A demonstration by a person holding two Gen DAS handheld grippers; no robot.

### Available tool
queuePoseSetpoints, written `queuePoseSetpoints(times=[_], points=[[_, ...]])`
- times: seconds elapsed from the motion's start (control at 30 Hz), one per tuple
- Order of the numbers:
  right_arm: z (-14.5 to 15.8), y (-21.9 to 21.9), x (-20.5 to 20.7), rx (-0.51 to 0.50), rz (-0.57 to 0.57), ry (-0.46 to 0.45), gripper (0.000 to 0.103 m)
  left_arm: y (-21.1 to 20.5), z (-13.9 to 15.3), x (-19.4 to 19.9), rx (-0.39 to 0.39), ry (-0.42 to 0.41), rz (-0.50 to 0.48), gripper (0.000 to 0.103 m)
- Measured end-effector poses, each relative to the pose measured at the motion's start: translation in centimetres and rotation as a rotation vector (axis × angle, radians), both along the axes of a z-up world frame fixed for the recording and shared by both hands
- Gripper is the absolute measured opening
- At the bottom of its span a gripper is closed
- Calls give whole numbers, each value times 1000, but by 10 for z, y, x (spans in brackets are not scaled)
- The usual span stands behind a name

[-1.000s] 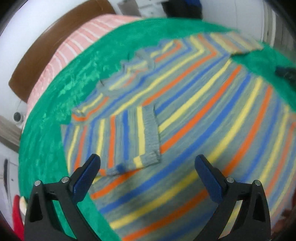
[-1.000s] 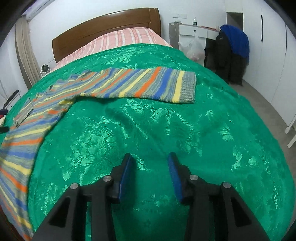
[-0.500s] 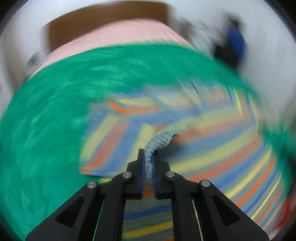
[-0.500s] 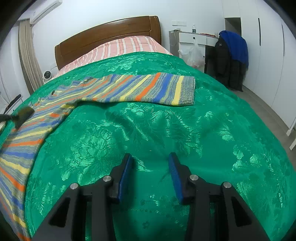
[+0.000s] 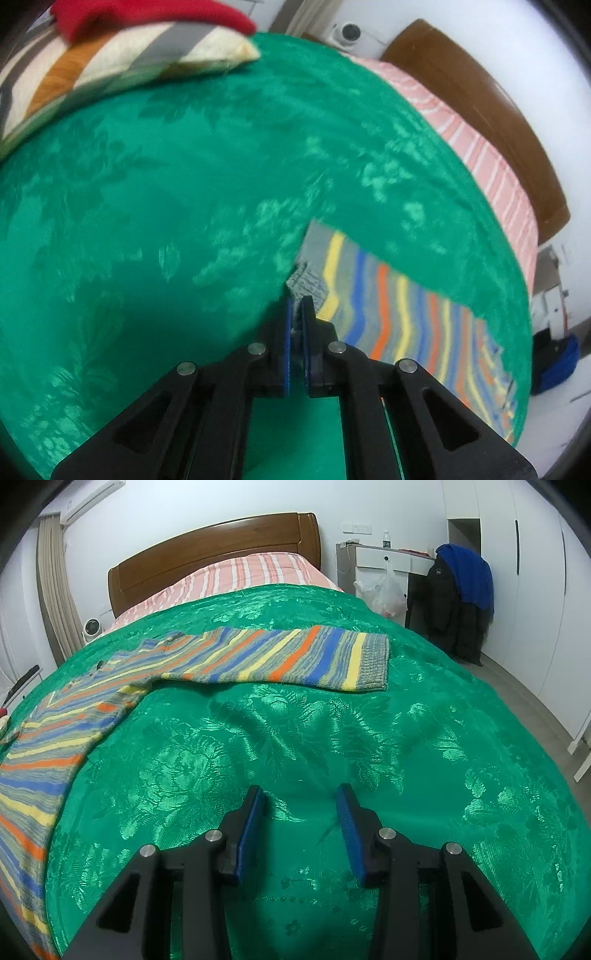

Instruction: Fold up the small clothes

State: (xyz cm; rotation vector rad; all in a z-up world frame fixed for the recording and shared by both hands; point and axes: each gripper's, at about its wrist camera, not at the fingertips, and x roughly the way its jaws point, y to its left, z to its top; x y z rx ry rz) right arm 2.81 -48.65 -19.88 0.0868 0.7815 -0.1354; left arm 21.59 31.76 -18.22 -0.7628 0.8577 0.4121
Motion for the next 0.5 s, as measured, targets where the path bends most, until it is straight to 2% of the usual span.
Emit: queuePoseSetpoints(times=[0.13, 0.23, 0.37, 0.43, 0.47, 0.5], points=[[0, 1, 1, -7, -1, 2, 41, 3, -7, -3, -4, 1, 9, 6], [0, 2, 2, -12, -2, 2, 41, 5, 0, -15, 57, 13, 21, 6], [-1, 2, 2, -19, -2, 0, 41, -1, 17, -46, 120, -16, -45, 42], [-1, 3, 2, -21, -2, 1, 41, -14, 26, -66, 127, -51, -138, 47], [-1, 3, 3, -20, -1, 5, 41, -25, 30, -80, 111, -66, -216, 50], [-1, 3, 3, -18, 0, 11, 42, -36, 33, -91, 96, -76, -288, 57]])
